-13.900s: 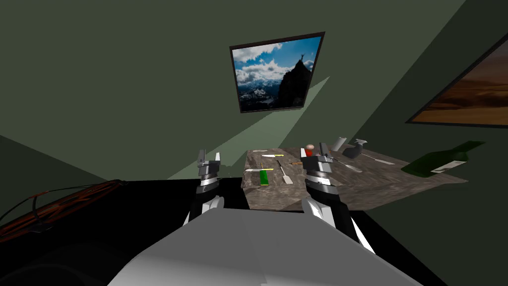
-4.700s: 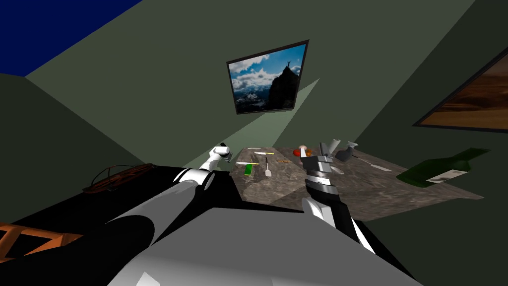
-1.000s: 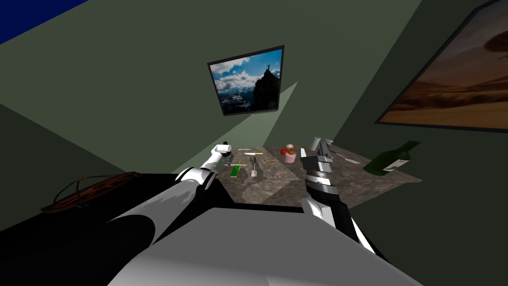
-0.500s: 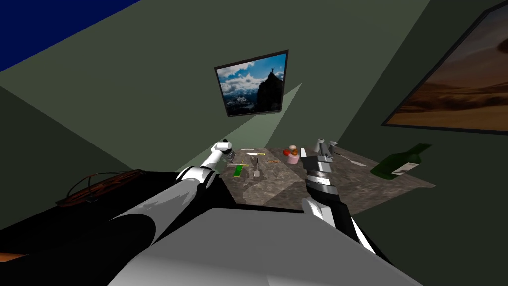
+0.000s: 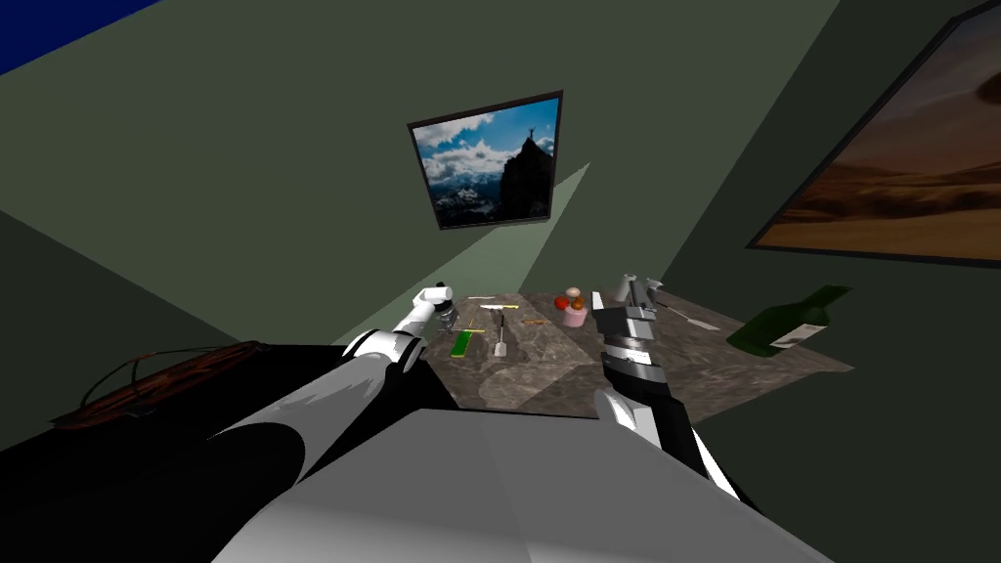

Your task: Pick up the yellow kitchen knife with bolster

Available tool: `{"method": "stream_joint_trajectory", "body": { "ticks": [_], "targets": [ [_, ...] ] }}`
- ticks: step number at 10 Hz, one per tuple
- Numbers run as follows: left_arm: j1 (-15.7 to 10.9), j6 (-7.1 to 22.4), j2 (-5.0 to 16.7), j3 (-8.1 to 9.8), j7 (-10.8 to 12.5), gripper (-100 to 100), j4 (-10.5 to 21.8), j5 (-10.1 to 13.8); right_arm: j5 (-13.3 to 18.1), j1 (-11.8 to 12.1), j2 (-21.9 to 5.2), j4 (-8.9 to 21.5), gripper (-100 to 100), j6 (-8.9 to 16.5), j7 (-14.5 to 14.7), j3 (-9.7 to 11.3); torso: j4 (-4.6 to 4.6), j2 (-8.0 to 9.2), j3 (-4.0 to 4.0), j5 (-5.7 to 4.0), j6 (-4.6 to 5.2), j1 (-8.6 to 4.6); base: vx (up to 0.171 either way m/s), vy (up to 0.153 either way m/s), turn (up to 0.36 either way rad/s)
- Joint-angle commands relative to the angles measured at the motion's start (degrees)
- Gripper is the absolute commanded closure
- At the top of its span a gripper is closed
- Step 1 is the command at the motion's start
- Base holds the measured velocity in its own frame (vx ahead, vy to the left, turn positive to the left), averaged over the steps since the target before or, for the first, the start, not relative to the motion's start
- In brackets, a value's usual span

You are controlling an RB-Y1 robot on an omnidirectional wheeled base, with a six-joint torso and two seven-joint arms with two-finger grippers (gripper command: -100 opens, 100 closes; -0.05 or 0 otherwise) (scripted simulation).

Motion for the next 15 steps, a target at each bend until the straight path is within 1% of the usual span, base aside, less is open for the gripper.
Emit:
{"method": "stream_joint_trajectory", "body": {
  "ticks": [1, 2, 3, 4, 7, 8, 9, 10, 11, 12, 15],
  "targets": [
    [1.01, 1.71, 0.14, -0.08, 0.43, -100, 0.60, 0.08, 0.00, 0.00, 0.00, 0.00, 0, 0.00, 0.00, 0.00, 0.00, 0.00, 0.00, 0.00, 0.00, 0.00, 0.056, -0.031, -0.035],
    [-0.01, 0.46, 0.04, -0.11, -0.14, -100, 1.67, 0.02, 0.00, 0.00, 0.00, 0.00, 0, 0.00, 0.00, 0.00, 0.02, 0.03, 0.02, -0.01, 0.01, -0.01, 0.024, -0.014, -0.003],
    [-0.02, 0.60, 0.04, -0.12, -0.13, 0, 1.83, 0.02, 0.00, 0.00, 0.00, 0.00, 0, 0.00, 0.00, 0.00, 0.04, 0.14, 0.08, 0.00, 0.00, 0.04, 0.000, 0.000, 0.000],
    [0.95, -0.83, 1.79, 0.88, -1.93, -100, 3.21, 0.48, 0.00, -0.01, 0.00, 0.00, 0, 0.00, 0.00, 0.00, 0.06, 0.22, 0.13, 0.01, 0.00, 0.08, 0.001, -0.053, -0.140],
    [2.89, -3.67, 5.29, 2.89, -5.53, -100, 6.03, 1.41, 0.00, -0.01, 0.01, 0.00, 0, 0.00, 0.00, 0.01, 0.09, 0.36, 0.21, -0.08, 0.01, -0.32, -0.014, -0.115, -0.117],
    [2.89, -3.67, 5.29, 2.89, -5.53, -100, 4.87, 1.41, 0.00, -0.01, 0.01, 0.00, 0, 0.00, 0.00, 0.01, 0.10, 0.38, 0.23, -0.08, 0.00, -0.32, 0.000, -0.073, -0.033],
    [2.89, -3.67, 5.29, 2.89, -5.53, -100, 5.89, 1.41, 0.00, -0.01, 0.00, 0.00, 0, 0.00, 0.00, 0.00, 0.10, 0.32, 0.20, -0.07, 0.02, -0.20, 0.007, -0.020, 0.000],
    [2.89, -3.67, 5.29, 2.89, -5.53, -100, 6.03, 1.41, 0.00, -0.01, 0.00, 0.00, 0, 0.00, 0.00, 0.00, 0.08, 0.29, 0.18, -0.02, 0.00, -0.02, 0.005, 0.009, 0.005],
    [3.04, -3.44, 5.31, 2.91, -5.43, -100, 5.50, 1.43, 0.00, -0.01, 0.00, 0.00, 0, 0.00, 0.00, 0.00, 0.08, 0.28, 0.17, 0.01, 0.00, 0.10, 0.002, 0.006, -0.001],
    [2.99, -3.56, 5.31, 2.91, -5.50, 100, 5.67, 1.43, 0.00, -0.01, 0.00, 0.00, 0, 0.00, 0.00, 0.00, 0.08, 0.29, 0.18, 0.02, 0.00, 0.12, 0.000, 0.000, 0.000],
    [2.99, -3.55, 5.31, 2.91, -5.50, 100, 5.65, 1.43, 0.00, -0.01, 0.00, 0.00, 0, 0.00, 0.00, 0.00, 0.09, 0.30, 0.18, 0.01, 0.00, 0.11, 0.000, 0.000, 0.000]
  ]
}}
